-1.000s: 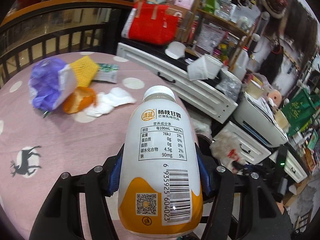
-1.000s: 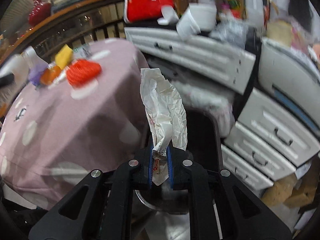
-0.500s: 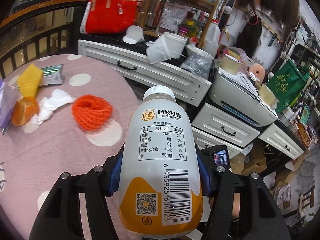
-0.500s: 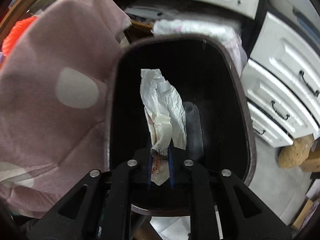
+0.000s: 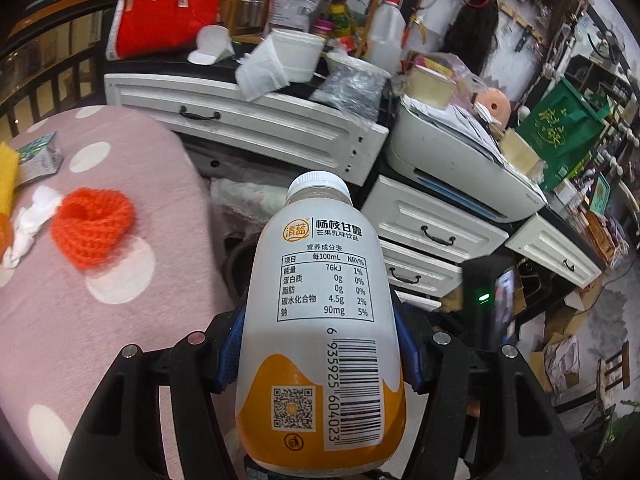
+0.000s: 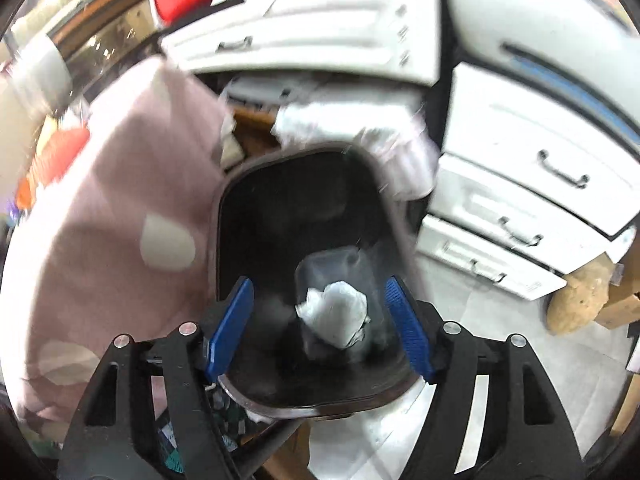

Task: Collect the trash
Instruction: 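Carry the bottle over the black bin and open the left tool, then move both tools back over the table toward the remaining trash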

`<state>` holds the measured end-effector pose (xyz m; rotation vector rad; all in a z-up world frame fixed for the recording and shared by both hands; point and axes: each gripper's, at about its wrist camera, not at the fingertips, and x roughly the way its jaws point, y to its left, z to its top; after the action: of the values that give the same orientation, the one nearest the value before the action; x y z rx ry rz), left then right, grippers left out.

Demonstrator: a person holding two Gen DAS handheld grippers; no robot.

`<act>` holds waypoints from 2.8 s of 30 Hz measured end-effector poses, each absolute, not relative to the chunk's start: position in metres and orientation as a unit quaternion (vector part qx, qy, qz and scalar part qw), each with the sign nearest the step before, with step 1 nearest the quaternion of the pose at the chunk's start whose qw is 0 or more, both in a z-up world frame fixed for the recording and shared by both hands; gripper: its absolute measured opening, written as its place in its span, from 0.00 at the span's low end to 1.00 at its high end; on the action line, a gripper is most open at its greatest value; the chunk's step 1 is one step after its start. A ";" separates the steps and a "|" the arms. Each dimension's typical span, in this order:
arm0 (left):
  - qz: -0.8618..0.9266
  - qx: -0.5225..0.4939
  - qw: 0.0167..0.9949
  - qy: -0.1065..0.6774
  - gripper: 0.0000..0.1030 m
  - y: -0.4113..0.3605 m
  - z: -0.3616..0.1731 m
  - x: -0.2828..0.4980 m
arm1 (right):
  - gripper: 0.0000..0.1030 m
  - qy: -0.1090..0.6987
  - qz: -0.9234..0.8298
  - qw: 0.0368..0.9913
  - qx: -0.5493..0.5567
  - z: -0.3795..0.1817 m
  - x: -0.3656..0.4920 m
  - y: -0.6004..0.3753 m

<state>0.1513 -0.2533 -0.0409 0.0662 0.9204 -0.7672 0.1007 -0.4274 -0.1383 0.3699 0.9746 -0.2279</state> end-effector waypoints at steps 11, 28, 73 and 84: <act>-0.361 0.099 0.790 0.486 0.59 -0.326 -0.096 0.160 | 0.67 0.394 -0.193 0.876 0.197 -0.093 0.049 -0.478; -0.271 0.213 0.718 0.605 0.59 -0.379 -0.229 0.199 | 0.68 0.371 -0.192 0.879 0.231 -0.091 0.024 -0.489; -0.269 0.110 0.886 0.361 0.91 -0.219 -0.024 0.140 | 0.84 0.343 -0.079 0.926 0.137 -0.042 0.085 -0.391; -0.153 0.054 0.928 0.335 0.93 -0.107 -0.008 0.158 | 0.85 0.358 0.038 0.929 0.079 -0.039 0.137 -0.297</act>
<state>0.1580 -0.1073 -0.0077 0.1101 0.6867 -0.3140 0.1375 -0.2974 -0.0385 0.1621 0.7341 0.0772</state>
